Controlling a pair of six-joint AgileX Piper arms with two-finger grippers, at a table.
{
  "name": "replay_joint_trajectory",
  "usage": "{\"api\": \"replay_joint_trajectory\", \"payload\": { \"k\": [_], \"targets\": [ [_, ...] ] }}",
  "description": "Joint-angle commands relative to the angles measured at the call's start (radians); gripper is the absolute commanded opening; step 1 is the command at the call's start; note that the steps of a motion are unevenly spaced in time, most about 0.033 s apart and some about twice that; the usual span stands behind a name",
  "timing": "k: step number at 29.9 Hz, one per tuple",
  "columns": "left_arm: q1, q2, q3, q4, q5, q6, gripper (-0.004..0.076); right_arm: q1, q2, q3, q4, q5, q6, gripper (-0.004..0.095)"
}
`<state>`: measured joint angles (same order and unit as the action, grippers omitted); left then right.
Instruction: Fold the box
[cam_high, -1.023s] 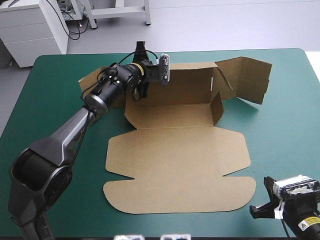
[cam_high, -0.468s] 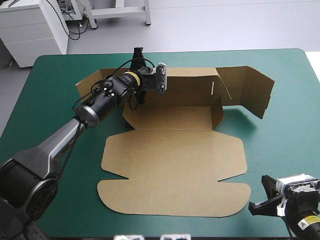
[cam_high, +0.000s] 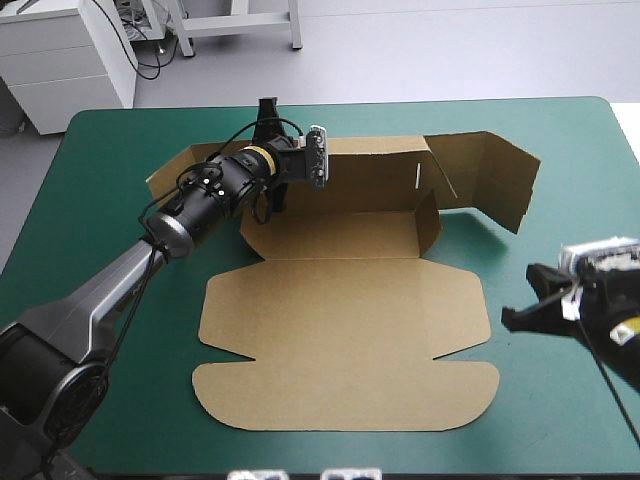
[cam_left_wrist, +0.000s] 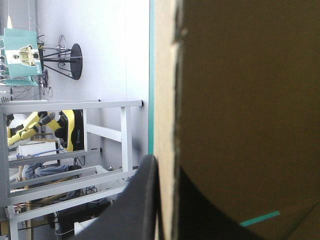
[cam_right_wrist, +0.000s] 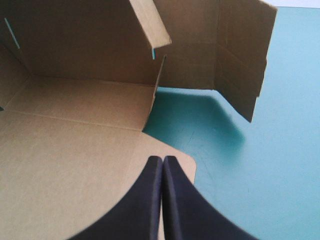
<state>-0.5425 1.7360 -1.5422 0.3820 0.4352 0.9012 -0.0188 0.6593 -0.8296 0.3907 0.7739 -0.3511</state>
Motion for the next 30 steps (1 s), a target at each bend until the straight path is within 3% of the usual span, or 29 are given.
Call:
{"api": "replay_joint_trajectory", "payload": {
  "k": [1,12,18,27,30],
  "targets": [
    [-0.002,-0.057,-0.023,0.005,-0.03,-0.036,-0.0008,0.002,0.205,-0.193,0.022,-0.03,-0.019,-0.0019],
    [-0.002,-0.057,-0.023,0.005,-0.03,-0.043,-0.0008,0.002,0.729,-0.845,0.114,0.28,-0.01,-0.0019],
    [-0.002,-0.057,-0.023,0.005,-0.032,-0.043,-0.0008,0.003,0.879,-1.021,0.114,0.293,0.047,-0.0015],
    [-0.002,-0.057,-0.023,0.005,-0.04,-0.043,-0.0008,0.074,1.04,-1.032,0.075,0.259,0.071,-0.0015],
    [-0.002,-0.057,-0.023,0.005,-0.04,-0.045,-0.0008,0.103,1.082,-1.032,0.014,0.268,0.099,-0.0015]
  ]
}}
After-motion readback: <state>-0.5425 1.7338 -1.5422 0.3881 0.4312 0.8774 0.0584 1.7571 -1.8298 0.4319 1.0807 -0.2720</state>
